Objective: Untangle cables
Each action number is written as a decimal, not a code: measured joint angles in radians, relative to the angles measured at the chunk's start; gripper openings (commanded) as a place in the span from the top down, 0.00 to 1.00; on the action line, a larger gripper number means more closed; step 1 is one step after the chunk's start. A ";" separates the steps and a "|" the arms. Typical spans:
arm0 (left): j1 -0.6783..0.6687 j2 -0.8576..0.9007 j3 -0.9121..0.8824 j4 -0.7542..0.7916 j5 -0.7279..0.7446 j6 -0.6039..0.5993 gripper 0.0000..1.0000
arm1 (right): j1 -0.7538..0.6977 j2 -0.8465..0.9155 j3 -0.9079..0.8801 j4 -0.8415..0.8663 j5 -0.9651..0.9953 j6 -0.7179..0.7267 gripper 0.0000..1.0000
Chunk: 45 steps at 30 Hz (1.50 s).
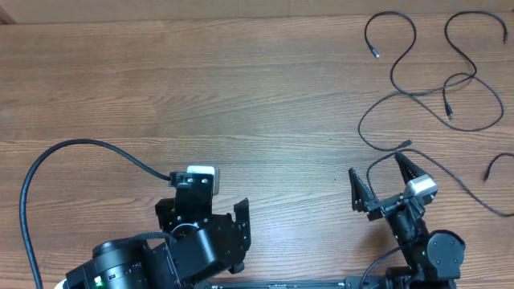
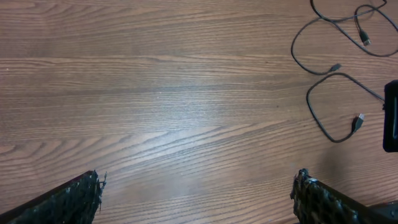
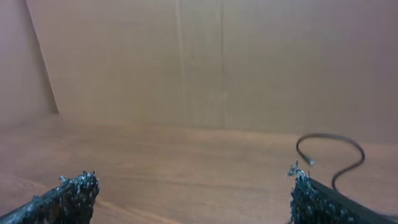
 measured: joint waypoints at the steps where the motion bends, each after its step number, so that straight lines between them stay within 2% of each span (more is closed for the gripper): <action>1: 0.000 0.000 0.000 0.000 0.000 0.000 0.00 | -0.005 0.000 -0.011 0.019 -0.001 -0.002 0.00; 11: 0.000 0.000 0.000 0.000 0.000 0.000 0.00 | -0.032 -0.001 -0.073 0.073 0.028 -0.014 0.00; 20: 0.000 0.009 0.000 0.000 0.000 0.000 0.00 | -0.098 -0.001 -0.073 -0.031 0.055 -0.018 0.00; 45: 0.000 0.009 0.000 0.000 0.000 0.000 0.00 | -0.100 -0.001 -0.073 -0.045 0.157 -0.048 0.00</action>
